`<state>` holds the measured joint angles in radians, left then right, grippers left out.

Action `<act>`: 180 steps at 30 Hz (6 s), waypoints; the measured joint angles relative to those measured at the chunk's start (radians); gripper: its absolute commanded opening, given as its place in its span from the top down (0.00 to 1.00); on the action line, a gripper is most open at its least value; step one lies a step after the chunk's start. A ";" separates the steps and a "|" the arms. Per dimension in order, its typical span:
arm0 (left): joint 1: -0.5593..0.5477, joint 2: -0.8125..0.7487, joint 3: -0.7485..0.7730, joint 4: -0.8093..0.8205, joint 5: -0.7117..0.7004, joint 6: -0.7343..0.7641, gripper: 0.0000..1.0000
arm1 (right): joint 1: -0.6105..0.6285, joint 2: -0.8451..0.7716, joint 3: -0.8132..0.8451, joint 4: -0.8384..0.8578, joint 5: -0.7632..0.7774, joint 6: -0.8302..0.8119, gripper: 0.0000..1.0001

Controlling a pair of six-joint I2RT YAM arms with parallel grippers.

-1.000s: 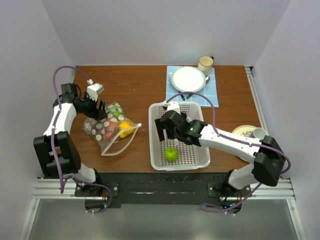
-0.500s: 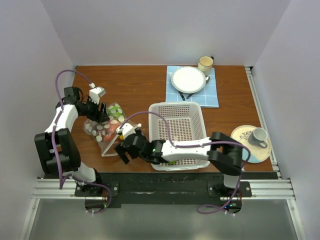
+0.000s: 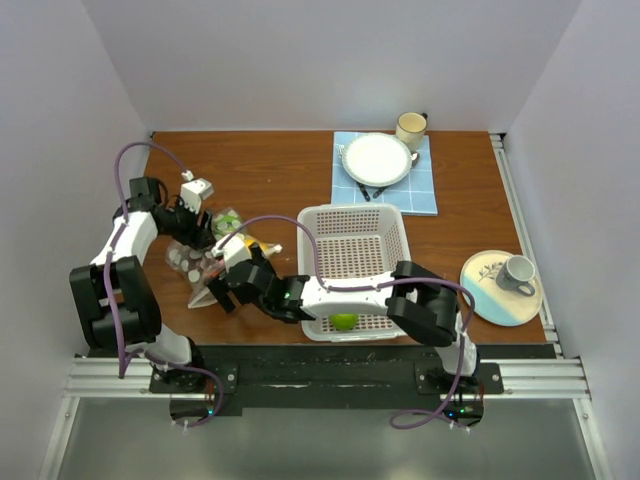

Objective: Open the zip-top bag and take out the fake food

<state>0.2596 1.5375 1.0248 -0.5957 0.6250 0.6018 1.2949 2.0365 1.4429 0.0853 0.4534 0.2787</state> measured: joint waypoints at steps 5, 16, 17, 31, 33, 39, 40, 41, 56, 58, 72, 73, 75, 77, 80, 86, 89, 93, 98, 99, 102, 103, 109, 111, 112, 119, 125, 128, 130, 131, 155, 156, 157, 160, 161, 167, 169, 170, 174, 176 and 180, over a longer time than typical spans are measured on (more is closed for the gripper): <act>0.000 0.000 -0.025 0.024 -0.005 0.019 0.37 | 0.000 -0.009 0.000 -0.010 -0.009 0.004 0.01; 0.000 0.000 -0.030 0.034 -0.006 0.021 0.37 | 0.023 -0.169 -0.078 -0.095 -0.101 0.047 0.05; 0.000 0.000 -0.030 0.034 -0.006 0.021 0.37 | 0.027 -0.192 -0.082 -0.100 -0.108 0.055 0.05; 0.000 0.000 -0.030 0.034 -0.006 0.021 0.38 | 0.066 -0.178 -0.136 -0.067 -0.095 0.082 0.32; 0.000 0.000 -0.030 0.034 -0.006 0.021 0.38 | 0.065 -0.140 -0.136 -0.055 -0.082 0.074 0.31; 0.000 0.000 -0.030 0.034 -0.010 0.021 0.38 | 0.054 -0.037 -0.098 -0.013 -0.047 0.030 0.28; 0.000 0.000 -0.030 0.034 -0.011 0.022 0.38 | 0.046 -0.026 -0.084 -0.009 -0.046 0.024 0.28; 0.000 0.000 -0.030 0.034 -0.012 0.022 0.38 | 0.039 -0.016 -0.069 -0.007 -0.047 0.019 0.28; 0.000 0.000 -0.041 0.058 -0.019 0.040 0.38 | 0.006 -0.101 -0.013 -0.083 -0.135 0.006 0.27; 0.000 0.000 -0.041 0.058 -0.019 0.040 0.38 | 0.007 -0.115 -0.013 -0.092 -0.138 0.008 0.27; 0.000 -0.003 -0.042 0.056 -0.027 0.047 0.39 | 0.006 -0.055 0.015 -0.104 -0.123 -0.013 0.24; 0.000 -0.003 -0.042 0.056 -0.027 0.047 0.39 | 0.004 -0.035 0.025 -0.100 -0.121 -0.016 0.22; 0.000 -0.003 -0.042 0.055 -0.027 0.047 0.39 | 0.001 0.007 0.055 -0.100 -0.115 -0.027 0.17; 0.000 -0.005 -0.042 0.051 -0.027 0.050 0.38 | -0.002 0.047 0.092 -0.095 -0.095 -0.042 0.16; 0.000 -0.013 -0.050 0.048 -0.027 0.066 0.37 | -0.010 0.080 0.126 -0.082 -0.069 -0.070 0.10; -0.002 -0.043 -0.093 0.033 -0.044 0.130 0.37 | -0.036 0.105 0.179 -0.043 -0.039 -0.120 0.01; -0.003 -0.053 -0.105 0.033 -0.046 0.172 0.37 | -0.046 0.113 0.204 -0.033 -0.024 -0.143 0.01; -0.004 -0.064 -0.119 0.034 -0.046 0.214 0.37 | -0.054 0.125 0.213 -0.024 -0.025 -0.152 0.01; -0.005 -0.061 -0.113 0.017 -0.031 0.231 0.37 | -0.056 0.163 0.222 -0.023 -0.029 -0.146 0.01; -0.005 -0.058 -0.107 0.006 -0.023 0.230 0.37 | -0.056 0.171 0.224 -0.021 -0.031 -0.143 0.01; -0.009 -0.049 -0.093 -0.023 -0.001 0.230 0.37 | -0.056 0.198 0.224 -0.016 -0.042 -0.129 0.01; -0.014 -0.048 -0.091 -0.029 0.004 0.230 0.38 | -0.056 0.204 0.224 -0.017 -0.047 -0.122 0.02; -0.068 -0.045 -0.099 -0.051 0.026 0.211 0.39 | -0.057 0.212 0.223 -0.016 -0.052 -0.092 0.18; -0.083 -0.030 -0.116 -0.072 0.029 0.201 0.39 | -0.057 0.212 0.217 -0.007 -0.056 -0.084 0.27; -0.085 -0.019 -0.124 -0.079 0.029 0.199 0.40 | -0.057 0.212 0.210 0.000 -0.058 -0.078 0.30; -0.080 0.014 -0.127 -0.066 0.022 0.149 0.43 | -0.056 0.103 0.067 0.011 -0.076 -0.051 0.34; -0.050 0.061 -0.086 -0.057 0.015 0.110 0.44 | -0.051 -0.077 -0.063 -0.019 -0.077 -0.034 0.42; -0.045 0.062 -0.079 -0.046 -0.003 0.093 0.44 | -0.049 -0.148 -0.107 -0.024 -0.077 -0.032 0.42; -0.044 0.062 -0.079 -0.042 -0.010 0.089 0.44 | -0.045 -0.201 -0.140 -0.034 -0.068 -0.032 0.43; -0.044 0.062 -0.079 -0.041 -0.011 0.088 0.44 | -0.043 -0.232 -0.156 -0.046 -0.056 -0.032 0.44; -0.044 0.007 0.039 -0.192 0.036 0.062 1.00 | -0.079 -0.492 -0.348 -0.156 0.261 -0.017 0.01; -0.044 0.002 0.040 -0.196 0.038 0.062 1.00 | -0.055 -0.471 -0.305 -0.142 0.259 -0.026 0.01; -0.044 -0.001 0.040 -0.200 0.039 0.062 1.00 | -0.030 -0.450 -0.269 -0.122 0.254 -0.035 0.01; -0.045 -0.003 0.045 -0.209 0.042 0.062 1.00 | 0.039 -0.369 -0.185 -0.066 0.230 -0.057 0.13; -0.045 -0.003 0.045 -0.211 0.044 0.062 1.00 | 0.058 -0.341 -0.172 -0.052 0.224 -0.062 0.16; -0.045 -0.003 0.045 -0.214 0.044 0.062 1.00 | 0.120 -0.179 -0.166 -0.013 0.197 -0.077 0.31; -0.045 -0.002 0.045 -0.214 0.044 0.062 1.00 | 0.127 -0.143 -0.166 -0.006 0.188 -0.077 0.33; -0.045 -0.002 0.045 -0.214 0.044 0.062 1.00 | 0.131 -0.127 -0.166 0.002 0.185 -0.076 0.33; -0.045 0.000 0.045 -0.214 0.044 0.062 1.00 | 0.134 -0.084 -0.160 0.042 0.183 -0.077 0.30; -0.045 0.000 0.045 -0.214 0.044 0.062 1.00 | 0.132 -0.059 -0.137 0.060 0.183 -0.077 0.23; -0.045 0.000 0.045 -0.214 0.044 0.063 1.00 | 0.111 -0.005 -0.075 0.100 0.175 -0.061 0.12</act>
<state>0.2150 1.5379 1.0698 -0.8097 0.6689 0.6647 1.4063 2.0319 1.3682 0.1852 0.6281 0.2176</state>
